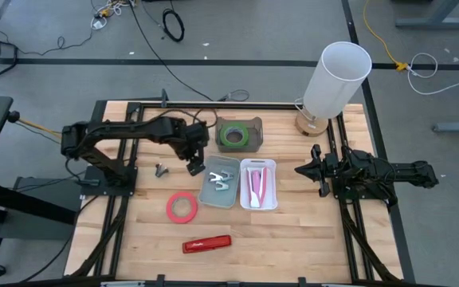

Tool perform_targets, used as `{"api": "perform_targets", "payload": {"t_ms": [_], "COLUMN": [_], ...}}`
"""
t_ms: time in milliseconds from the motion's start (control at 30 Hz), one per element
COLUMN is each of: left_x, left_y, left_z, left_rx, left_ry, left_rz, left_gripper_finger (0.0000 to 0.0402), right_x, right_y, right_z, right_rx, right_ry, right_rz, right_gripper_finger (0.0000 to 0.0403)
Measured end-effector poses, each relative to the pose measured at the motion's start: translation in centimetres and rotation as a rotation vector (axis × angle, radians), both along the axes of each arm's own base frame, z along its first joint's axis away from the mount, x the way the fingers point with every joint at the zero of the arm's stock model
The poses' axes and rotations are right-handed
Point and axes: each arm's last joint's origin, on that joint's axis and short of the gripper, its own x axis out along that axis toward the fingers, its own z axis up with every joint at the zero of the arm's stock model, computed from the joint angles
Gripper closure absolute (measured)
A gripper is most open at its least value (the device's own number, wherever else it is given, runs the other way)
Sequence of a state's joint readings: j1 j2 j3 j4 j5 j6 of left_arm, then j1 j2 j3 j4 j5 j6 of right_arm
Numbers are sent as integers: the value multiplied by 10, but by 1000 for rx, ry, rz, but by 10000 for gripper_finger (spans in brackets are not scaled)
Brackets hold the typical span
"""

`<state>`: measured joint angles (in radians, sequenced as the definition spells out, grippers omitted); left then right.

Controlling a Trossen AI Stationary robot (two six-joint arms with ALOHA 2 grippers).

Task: Pick and place Stapler, Stapler remover, tape
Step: Put the black staple remover in the gray bin

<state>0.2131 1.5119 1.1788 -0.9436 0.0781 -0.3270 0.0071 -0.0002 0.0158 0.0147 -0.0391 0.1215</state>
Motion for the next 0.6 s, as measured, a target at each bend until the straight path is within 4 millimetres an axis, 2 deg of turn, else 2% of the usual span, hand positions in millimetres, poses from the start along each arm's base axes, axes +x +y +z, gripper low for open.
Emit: {"api": "perform_targets", "payload": {"t_ms": [300,600], "left_x": [-34,-61], "left_y": [-24,-41], "left_z": [-37,-68], "left_rx": [-45,105], "left_ry": [123,245], "left_rz": [156,217], "left_gripper_finger": [152,152], "right_x": [0,0], "right_y": [0,0], "right_z": [0,0], "right_rx": [0,0], "right_ry": [0,1], "right_rz": [1,4], "right_gripper_finger": [399,399]}}
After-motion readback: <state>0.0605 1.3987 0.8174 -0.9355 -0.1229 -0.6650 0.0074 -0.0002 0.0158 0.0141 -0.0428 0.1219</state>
